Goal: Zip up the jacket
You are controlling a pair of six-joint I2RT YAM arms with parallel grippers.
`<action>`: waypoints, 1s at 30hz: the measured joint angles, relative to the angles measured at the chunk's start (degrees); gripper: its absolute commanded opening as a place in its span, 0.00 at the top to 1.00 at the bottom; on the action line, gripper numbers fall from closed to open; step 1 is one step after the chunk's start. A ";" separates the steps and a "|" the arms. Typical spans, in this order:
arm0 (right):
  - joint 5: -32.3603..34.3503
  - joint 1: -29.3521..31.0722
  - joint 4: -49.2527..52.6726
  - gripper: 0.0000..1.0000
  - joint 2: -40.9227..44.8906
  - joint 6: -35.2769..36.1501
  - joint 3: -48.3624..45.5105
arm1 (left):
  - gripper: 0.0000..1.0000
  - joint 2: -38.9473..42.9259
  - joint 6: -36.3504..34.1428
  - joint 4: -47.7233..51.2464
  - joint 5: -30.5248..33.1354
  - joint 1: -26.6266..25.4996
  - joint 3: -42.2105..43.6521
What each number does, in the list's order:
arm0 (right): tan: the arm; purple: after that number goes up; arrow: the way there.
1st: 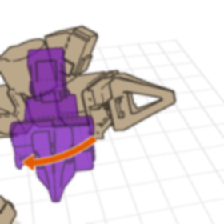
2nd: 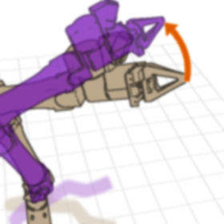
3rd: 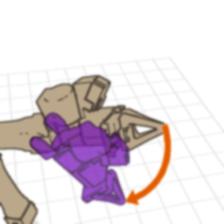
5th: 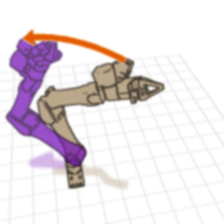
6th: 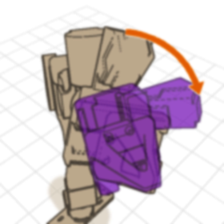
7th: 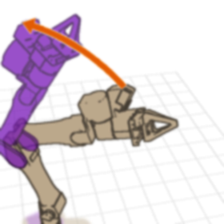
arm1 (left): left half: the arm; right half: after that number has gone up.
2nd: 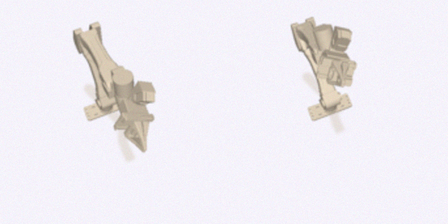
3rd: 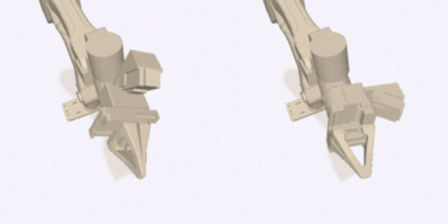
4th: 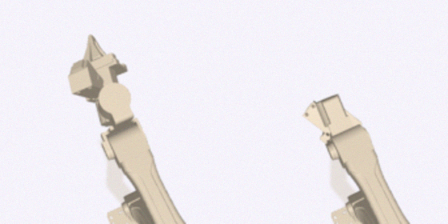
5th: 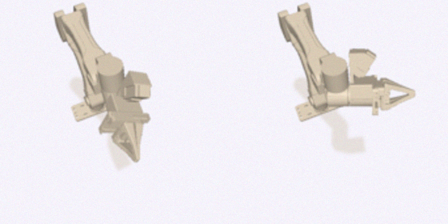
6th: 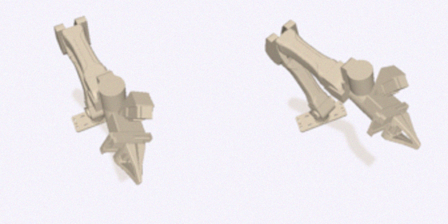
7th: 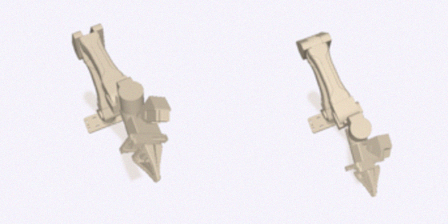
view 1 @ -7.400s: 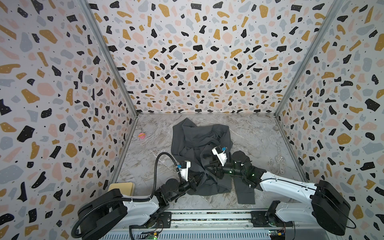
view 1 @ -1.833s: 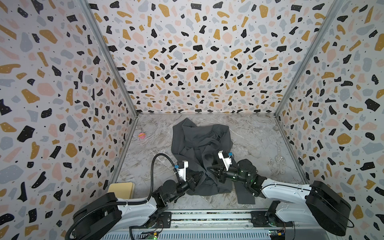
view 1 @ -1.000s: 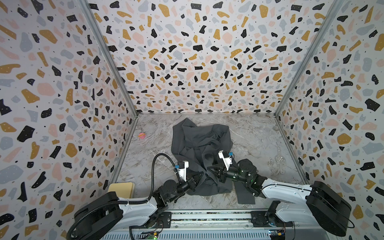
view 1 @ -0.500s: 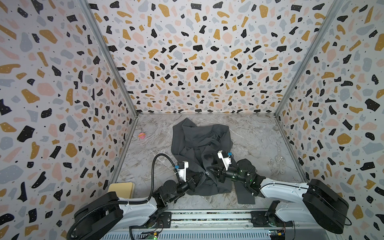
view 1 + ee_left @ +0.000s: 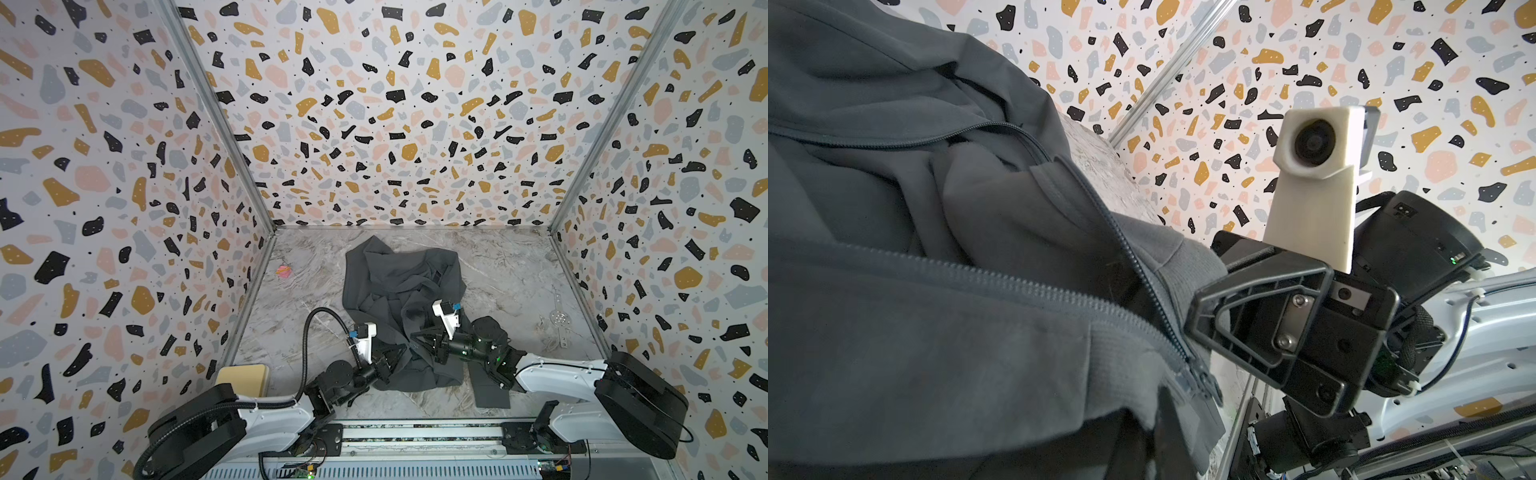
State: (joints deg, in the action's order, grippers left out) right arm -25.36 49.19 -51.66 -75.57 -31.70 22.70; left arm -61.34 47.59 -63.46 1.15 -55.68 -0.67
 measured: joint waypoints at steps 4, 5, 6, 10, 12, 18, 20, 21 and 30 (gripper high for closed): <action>-0.11 -0.11 0.04 1.00 -0.02 0.04 0.02 | 1.00 0.63 0.00 0.02 0.02 0.00 0.20; -0.13 -0.15 0.09 1.00 -0.02 0.07 0.02 | 1.00 0.81 0.00 0.04 0.00 0.00 0.24; -0.13 -0.22 0.20 1.00 -0.02 0.09 0.02 | 1.00 0.94 0.00 0.11 0.00 0.00 0.26; -0.11 -0.22 0.52 1.00 -0.02 0.13 0.15 | 1.00 1.27 0.00 0.35 0.00 0.00 0.26; -0.11 -0.22 0.85 1.00 -0.02 0.15 0.31 | 1.00 1.27 0.00 0.44 0.02 0.00 0.26; 0.46 -0.09 2.64 1.00 0.00 0.72 1.44 | 1.00 1.27 0.00 0.44 0.31 0.00 0.26; 1.09 0.31 4.31 1.00 0.00 1.25 2.23 | 1.00 1.27 -0.02 0.48 0.26 0.00 0.26; 1.68 0.57 5.11 1.00 0.02 1.60 2.73 | 1.00 1.27 -0.02 0.48 0.24 0.00 0.26; 6.56 2.82 12.31 1.00 0.76 4.57 5.44 | 1.00 1.11 -0.04 0.59 0.22 0.00 0.26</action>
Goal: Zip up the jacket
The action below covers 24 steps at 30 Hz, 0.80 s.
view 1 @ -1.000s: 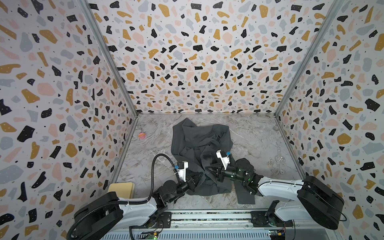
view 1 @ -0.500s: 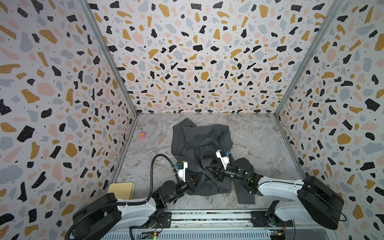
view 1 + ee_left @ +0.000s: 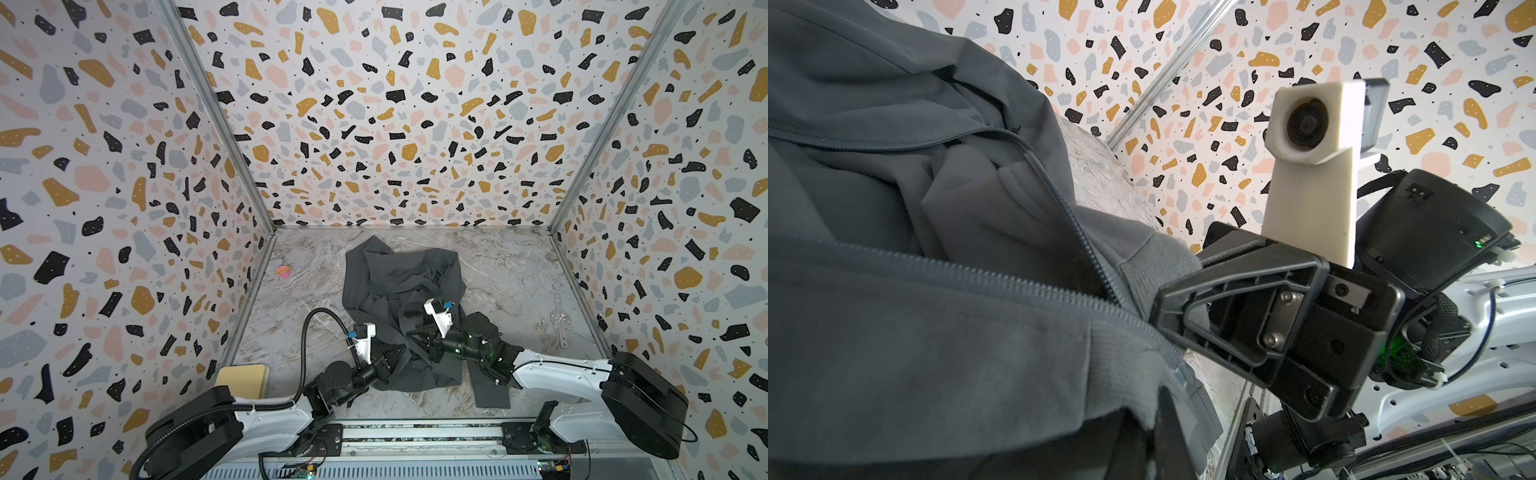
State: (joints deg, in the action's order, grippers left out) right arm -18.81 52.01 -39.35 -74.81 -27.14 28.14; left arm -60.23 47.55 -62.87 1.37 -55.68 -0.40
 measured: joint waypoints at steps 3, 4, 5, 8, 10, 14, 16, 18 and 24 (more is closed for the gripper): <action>1.11 0.17 1.81 1.00 1.11 0.59 0.00 | 1.00 -0.02 -0.02 0.26 0.02 0.00 0.00; 1.49 0.20 2.29 1.00 1.51 0.68 0.00 | 1.00 -0.07 -0.02 0.28 0.02 0.00 0.00; 1.79 0.20 2.62 1.00 1.81 0.81 0.02 | 1.00 -0.13 -0.02 0.28 0.02 0.00 0.00; 2.86 0.20 3.87 1.00 2.99 1.16 0.02 | 1.00 -0.28 -0.07 0.35 0.04 0.00 0.00; 3.19 0.11 4.48 1.00 3.85 1.29 0.00 | 1.00 -0.28 -0.15 0.55 0.07 0.00 0.00; 2.58 -1.07 4.07 1.00 5.51 0.68 -0.76 | 1.00 -0.28 -0.20 1.40 0.11 0.00 0.00; 2.05 -1.64 3.61 1.00 6.16 0.28 -1.51 | 1.00 -0.28 -0.20 1.51 0.11 0.00 -0.02; 1.42 -1.92 3.37 1.00 6.32 -0.11 -1.90 | 1.00 -0.26 -0.20 1.60 0.09 0.00 -0.02; 0.46 -1.90 3.23 1.00 6.29 -0.79 -1.90 | 1.00 -0.28 -0.20 1.60 0.09 0.00 -0.02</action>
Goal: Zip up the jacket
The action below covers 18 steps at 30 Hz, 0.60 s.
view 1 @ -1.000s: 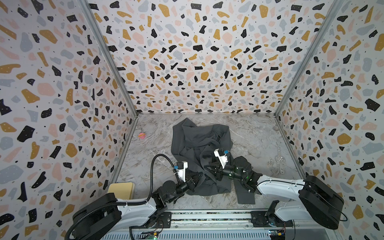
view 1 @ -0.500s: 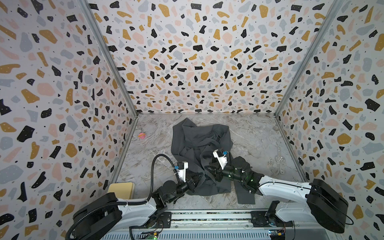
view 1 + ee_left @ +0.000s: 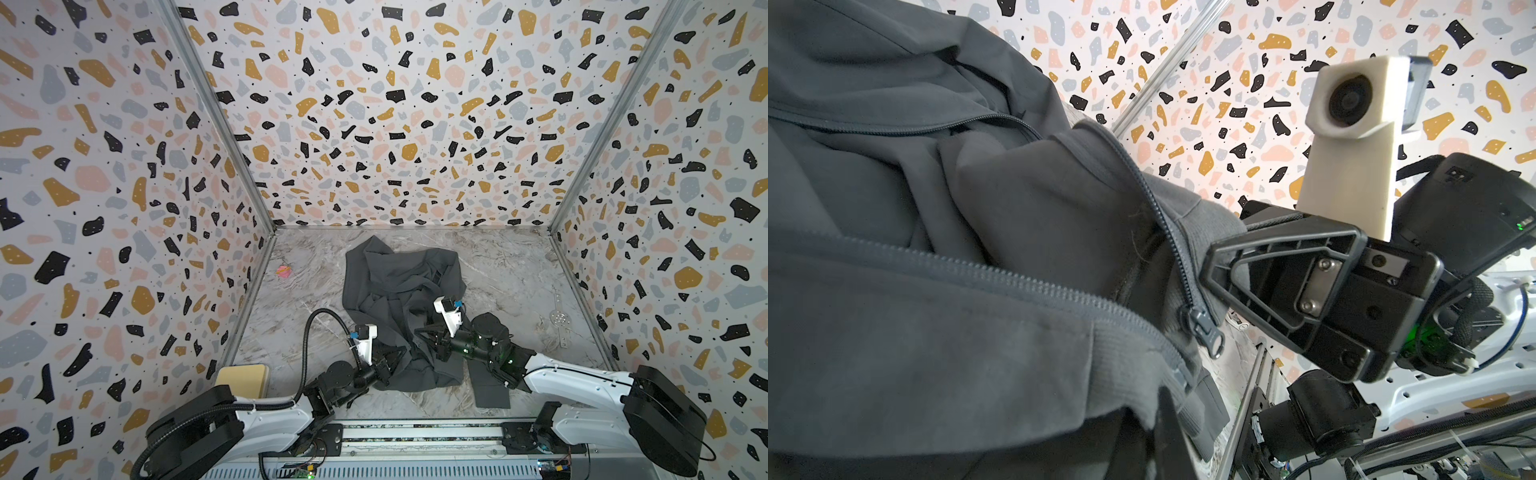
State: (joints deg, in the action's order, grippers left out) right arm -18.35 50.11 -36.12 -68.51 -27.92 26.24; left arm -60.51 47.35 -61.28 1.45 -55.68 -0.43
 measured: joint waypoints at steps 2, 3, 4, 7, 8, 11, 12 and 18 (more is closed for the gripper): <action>-0.07 0.15 0.02 1.00 -0.02 -0.07 0.00 | 1.00 -0.02 0.00 -0.02 0.00 0.00 0.00; -0.07 0.24 0.02 1.00 -0.09 -0.07 0.00 | 1.00 -0.07 0.00 -0.04 0.00 0.00 0.00; -0.09 0.35 0.04 1.00 -0.11 -0.07 0.00 | 1.00 -0.13 0.00 -0.04 0.00 0.00 0.00; -0.09 0.55 0.11 1.00 -0.24 -0.04 0.00 | 1.00 -0.31 0.02 -0.02 0.00 0.00 0.00; -0.09 0.61 0.11 1.00 -0.24 -0.04 0.00 | 1.00 -0.33 0.00 -0.04 0.00 0.00 0.00; -0.15 0.66 0.15 1.00 -0.24 -0.02 0.00 | 1.00 -0.33 0.02 -0.04 0.04 0.00 0.00; -0.22 0.70 0.17 1.00 -0.24 -0.02 0.00 | 1.00 -0.33 0.00 -0.02 0.11 0.00 0.00; -0.46 1.05 0.59 1.00 -0.44 0.07 0.00 | 1.00 -0.33 0.02 -0.02 0.57 0.00 0.00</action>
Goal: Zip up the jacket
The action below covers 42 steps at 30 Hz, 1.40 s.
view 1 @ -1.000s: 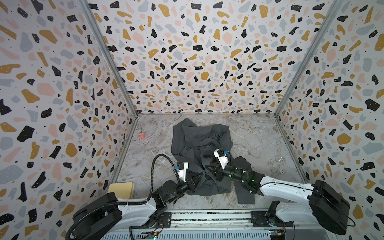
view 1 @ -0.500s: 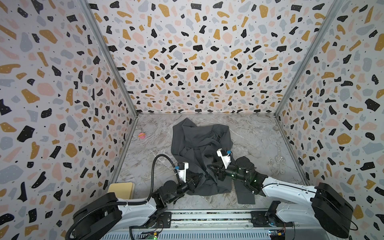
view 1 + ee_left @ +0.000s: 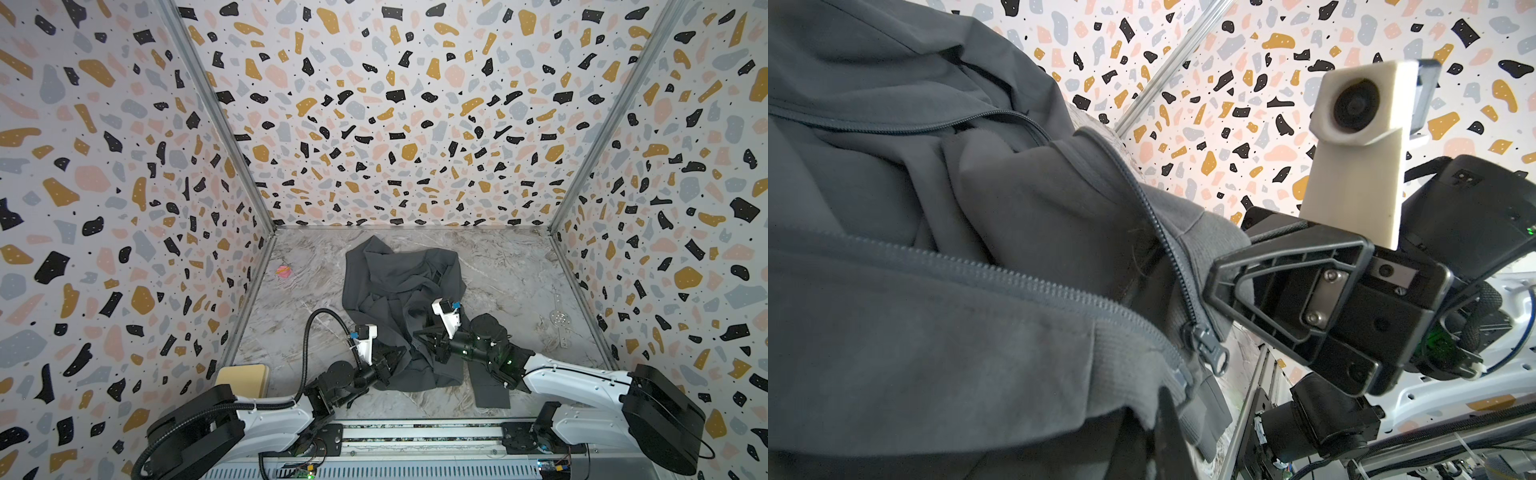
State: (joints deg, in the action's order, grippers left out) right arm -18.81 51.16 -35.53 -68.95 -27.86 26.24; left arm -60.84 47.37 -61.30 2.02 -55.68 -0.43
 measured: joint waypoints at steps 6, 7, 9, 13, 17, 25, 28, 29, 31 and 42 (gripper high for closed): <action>0.00 0.31 0.57 1.00 0.00 0.09 0.00 | 1.00 0.00 0.02 0.00 0.48 0.00 0.00; 0.00 0.37 0.59 1.00 0.00 0.09 0.00 | 1.00 0.00 0.02 0.00 0.50 0.00 0.00; 0.00 0.52 0.63 1.00 0.00 0.09 0.00 | 1.00 0.00 0.04 0.00 0.57 0.00 0.00; 0.02 0.72 0.63 1.00 -0.04 0.09 0.00 | 1.00 -0.02 0.07 0.00 0.70 0.00 0.00; 0.02 0.92 0.63 1.00 -0.11 0.09 0.00 | 1.00 -0.07 0.22 0.02 1.09 0.00 0.00; 0.00 0.98 0.63 1.00 -0.11 0.09 0.00 | 1.00 -0.11 0.26 0.44 2.08 0.00 0.00; -0.02 1.01 0.61 1.00 -0.22 0.09 0.00 | 1.00 -0.31 0.26 0.48 2.16 0.00 -0.04; -0.02 1.01 0.59 1.00 -0.35 0.11 0.02 | 1.00 -0.33 0.26 0.48 2.19 0.00 -0.07; -0.02 1.16 0.59 1.00 -0.79 0.20 0.04 | 1.00 -0.33 0.28 0.48 2.19 0.00 -0.07; 0.20 1.70 0.59 1.00 -1.99 0.96 0.15 | 1.00 -0.33 0.42 0.46 2.16 0.00 -0.07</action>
State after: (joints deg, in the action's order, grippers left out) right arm -18.61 52.86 -34.94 -70.94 -26.89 26.39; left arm -61.17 47.79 -60.84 4.19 -55.68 -0.49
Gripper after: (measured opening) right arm 0.075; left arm 0.056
